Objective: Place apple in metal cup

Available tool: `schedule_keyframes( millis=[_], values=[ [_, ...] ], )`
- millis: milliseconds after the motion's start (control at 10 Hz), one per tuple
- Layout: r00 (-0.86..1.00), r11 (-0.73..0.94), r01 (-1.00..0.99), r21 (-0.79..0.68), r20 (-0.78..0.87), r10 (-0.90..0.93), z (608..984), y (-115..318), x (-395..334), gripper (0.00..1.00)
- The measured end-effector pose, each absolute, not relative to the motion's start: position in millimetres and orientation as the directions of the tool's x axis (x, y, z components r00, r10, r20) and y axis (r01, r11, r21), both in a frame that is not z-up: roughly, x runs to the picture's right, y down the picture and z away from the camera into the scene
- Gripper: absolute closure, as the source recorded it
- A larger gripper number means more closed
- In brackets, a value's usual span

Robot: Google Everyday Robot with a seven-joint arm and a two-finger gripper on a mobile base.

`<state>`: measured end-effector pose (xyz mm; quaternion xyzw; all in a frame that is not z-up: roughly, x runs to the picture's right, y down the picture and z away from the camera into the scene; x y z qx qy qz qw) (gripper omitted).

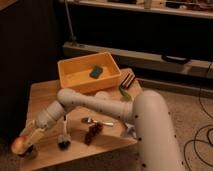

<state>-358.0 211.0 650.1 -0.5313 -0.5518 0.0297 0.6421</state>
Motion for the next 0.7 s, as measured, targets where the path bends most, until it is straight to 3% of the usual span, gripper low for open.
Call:
schedule_keyframes(
  millis=[700],
  values=[
    [0.369,0.492,0.508,-0.707,0.695,0.618,646,183,-341,0.2]
  ],
)
